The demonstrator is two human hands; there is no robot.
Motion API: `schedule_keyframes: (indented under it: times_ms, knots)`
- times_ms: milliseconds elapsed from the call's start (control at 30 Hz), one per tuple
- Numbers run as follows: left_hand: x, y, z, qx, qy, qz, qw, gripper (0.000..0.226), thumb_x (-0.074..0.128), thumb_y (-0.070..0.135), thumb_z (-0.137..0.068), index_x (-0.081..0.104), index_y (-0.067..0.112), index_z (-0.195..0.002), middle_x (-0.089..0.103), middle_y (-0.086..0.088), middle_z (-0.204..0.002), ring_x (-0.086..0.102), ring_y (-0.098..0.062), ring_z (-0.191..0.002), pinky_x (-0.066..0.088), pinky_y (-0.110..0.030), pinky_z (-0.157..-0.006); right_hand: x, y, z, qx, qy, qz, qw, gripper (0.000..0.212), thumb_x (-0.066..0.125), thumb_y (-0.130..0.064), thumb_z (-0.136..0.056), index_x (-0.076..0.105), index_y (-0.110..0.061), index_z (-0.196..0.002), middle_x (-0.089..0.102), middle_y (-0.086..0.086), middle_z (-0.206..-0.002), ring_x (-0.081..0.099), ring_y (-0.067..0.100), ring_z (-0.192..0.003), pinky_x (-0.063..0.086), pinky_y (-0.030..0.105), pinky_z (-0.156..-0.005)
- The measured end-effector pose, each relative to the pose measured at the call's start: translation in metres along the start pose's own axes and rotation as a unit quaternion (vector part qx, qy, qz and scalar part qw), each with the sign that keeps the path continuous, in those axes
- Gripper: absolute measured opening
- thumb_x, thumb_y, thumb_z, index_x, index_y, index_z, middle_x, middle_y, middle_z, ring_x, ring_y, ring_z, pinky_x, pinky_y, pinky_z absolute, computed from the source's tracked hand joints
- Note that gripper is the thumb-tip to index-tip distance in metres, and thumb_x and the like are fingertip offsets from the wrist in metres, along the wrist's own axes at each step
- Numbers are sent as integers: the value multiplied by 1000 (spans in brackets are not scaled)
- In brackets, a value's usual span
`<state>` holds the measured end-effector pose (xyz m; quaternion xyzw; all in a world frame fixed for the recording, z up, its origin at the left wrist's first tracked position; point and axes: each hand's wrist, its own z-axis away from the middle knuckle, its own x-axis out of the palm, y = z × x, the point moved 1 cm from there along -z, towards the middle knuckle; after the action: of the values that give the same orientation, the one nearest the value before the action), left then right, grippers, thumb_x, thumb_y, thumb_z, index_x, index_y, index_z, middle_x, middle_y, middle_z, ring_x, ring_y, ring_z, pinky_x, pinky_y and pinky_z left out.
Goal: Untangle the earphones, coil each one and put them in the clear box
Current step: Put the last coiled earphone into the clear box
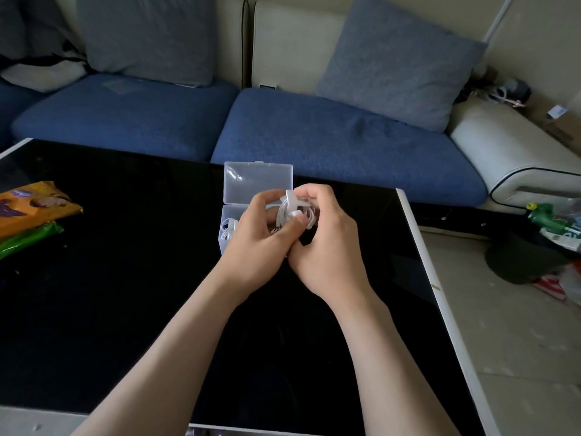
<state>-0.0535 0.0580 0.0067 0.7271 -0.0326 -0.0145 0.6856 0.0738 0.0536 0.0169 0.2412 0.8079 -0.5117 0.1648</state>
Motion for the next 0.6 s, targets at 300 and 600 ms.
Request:
schedule_keyframes:
  times_ms: [300, 600]
  knots:
    - [-9, 7, 0, 26, -13, -10, 1000, 23, 61, 1, -100, 68, 10, -120, 79, -5, -106, 76, -18, -102, 58, -29, -89, -5, 5, -3, 94, -31, -114, 989, 50, 77, -3, -83, 66, -26, -126, 76, -8, -109, 74, 5, -98, 60, 24, -84]
    - [-13, 3, -2, 12, 4, 1, 1000, 18, 66, 15, -103, 72, 16, -119, 76, -10, -113, 73, -31, -111, 56, -55, -104, -6, 9, -4, 119, 19, -127, 985, 22, 78, -9, -93, 80, -23, -110, 80, -11, -95, 77, 5, -88, 62, 26, -80]
